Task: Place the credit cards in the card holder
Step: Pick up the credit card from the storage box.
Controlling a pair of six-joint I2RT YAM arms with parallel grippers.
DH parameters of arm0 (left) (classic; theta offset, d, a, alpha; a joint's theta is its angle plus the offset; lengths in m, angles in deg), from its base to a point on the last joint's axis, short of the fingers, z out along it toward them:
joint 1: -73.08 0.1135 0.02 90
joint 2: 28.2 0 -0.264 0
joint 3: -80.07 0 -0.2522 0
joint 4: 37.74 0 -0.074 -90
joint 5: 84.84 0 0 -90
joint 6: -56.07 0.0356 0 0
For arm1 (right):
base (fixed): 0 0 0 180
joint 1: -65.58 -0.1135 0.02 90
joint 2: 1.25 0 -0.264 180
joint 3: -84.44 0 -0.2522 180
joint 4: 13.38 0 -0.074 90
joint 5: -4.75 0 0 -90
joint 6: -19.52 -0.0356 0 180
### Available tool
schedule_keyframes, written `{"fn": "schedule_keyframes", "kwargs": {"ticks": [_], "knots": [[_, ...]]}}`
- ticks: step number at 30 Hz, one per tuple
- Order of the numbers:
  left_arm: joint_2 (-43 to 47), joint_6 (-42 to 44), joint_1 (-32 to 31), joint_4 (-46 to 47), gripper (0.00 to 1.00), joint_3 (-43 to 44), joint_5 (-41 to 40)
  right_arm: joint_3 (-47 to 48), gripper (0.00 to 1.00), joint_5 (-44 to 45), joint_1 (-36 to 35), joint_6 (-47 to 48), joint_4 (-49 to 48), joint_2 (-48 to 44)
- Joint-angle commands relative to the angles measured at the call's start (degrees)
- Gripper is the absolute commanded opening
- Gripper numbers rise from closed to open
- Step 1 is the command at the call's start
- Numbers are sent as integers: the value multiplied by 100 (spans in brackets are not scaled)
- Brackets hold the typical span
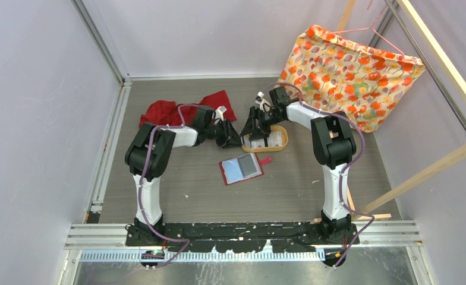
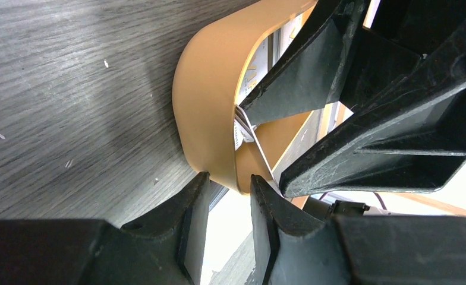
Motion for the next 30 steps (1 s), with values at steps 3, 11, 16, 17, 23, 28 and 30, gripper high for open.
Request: {"fn": "schedule_keyframes", "kwargs": {"ticks": [3, 11, 16, 17, 23, 28, 30], "knots": [[-57, -263, -38, 344, 34, 125, 254, -127, 60, -301, 77, -137, -279, -438], [-156, -393, -38, 405, 35, 122, 247, -305, 61, -424, 185, -282, -548, -537], [-208, -380, -38, 315, 35, 176, 236, -347, 62, -424, 198, -297, -571, -551], [-221, -380, -33, 298, 35, 190, 236, -348, 62, -444, 196, -319, -573, -530], [-216, -362, -38, 315, 35, 214, 271, -329, 69, -446, 157, -335, -555, -471], [-233, -413, -38, 536, 37, 213, 353, -248, 70, -420, 35, -194, -393, -433], [-234, -471, -38, 666, 39, 198, 403, -207, 70, -420, 27, -154, -339, -410]]}}
